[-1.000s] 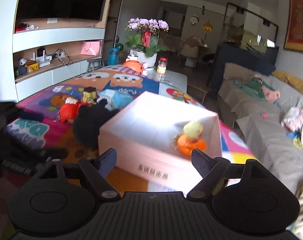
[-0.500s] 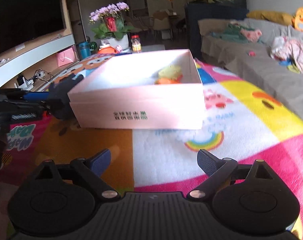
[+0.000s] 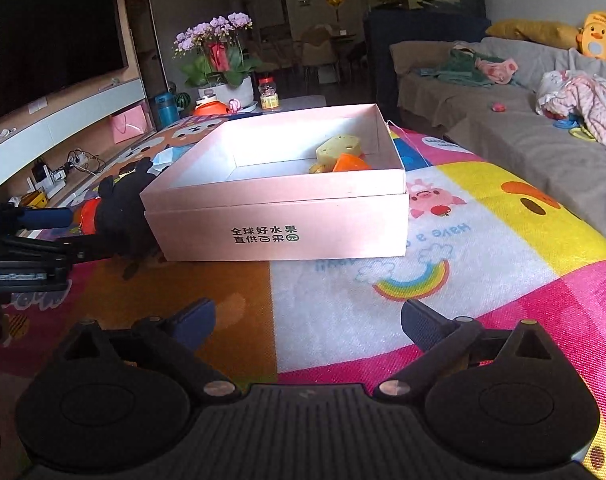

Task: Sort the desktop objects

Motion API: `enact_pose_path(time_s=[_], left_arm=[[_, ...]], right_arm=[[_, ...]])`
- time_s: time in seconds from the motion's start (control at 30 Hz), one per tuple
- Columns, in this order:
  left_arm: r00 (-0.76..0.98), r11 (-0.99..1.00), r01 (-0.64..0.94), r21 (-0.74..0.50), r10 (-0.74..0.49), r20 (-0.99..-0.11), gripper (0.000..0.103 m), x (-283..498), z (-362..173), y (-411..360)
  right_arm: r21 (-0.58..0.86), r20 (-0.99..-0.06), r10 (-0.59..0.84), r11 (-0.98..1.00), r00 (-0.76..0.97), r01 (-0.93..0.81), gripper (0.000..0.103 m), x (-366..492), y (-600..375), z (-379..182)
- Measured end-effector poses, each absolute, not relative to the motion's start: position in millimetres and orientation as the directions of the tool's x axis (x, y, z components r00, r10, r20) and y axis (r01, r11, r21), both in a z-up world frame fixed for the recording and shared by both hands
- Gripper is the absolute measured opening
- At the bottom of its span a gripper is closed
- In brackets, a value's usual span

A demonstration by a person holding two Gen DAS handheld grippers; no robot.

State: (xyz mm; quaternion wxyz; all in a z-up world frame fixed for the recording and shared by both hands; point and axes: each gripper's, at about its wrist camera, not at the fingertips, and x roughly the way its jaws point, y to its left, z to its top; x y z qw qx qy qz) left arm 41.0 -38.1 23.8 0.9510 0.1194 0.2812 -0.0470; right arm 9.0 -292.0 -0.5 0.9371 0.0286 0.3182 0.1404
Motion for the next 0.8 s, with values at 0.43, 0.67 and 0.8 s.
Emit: enact_pose_path(time_s=[0.43,0.67,0.8], left_arm=[[0.851,0.966,0.246,0.084,-0.174,-0.495,0.057,5.3,60.6,-43.6],[0.809,0.948,0.283,-0.145,-0.317,-0.495,0.041,-25.7,65.6,-29.4],[0.793,0.979,0.137,-0.153,-0.201,-0.575,0.05,-18.5,42.6,1.3]], right_arm=[[0.221,-0.585,0.288,0.956,0.758,-0.193,0.103,14.1,-304.7,-3.1],[0.214,-0.583,0.258,0.964,0.771,-0.16,0.103,13.9,-304.8,-2.4],[0.205,-0.575,0.248,0.966,0.78,-0.157,0.103,12.2,-303.9,-0.8]])
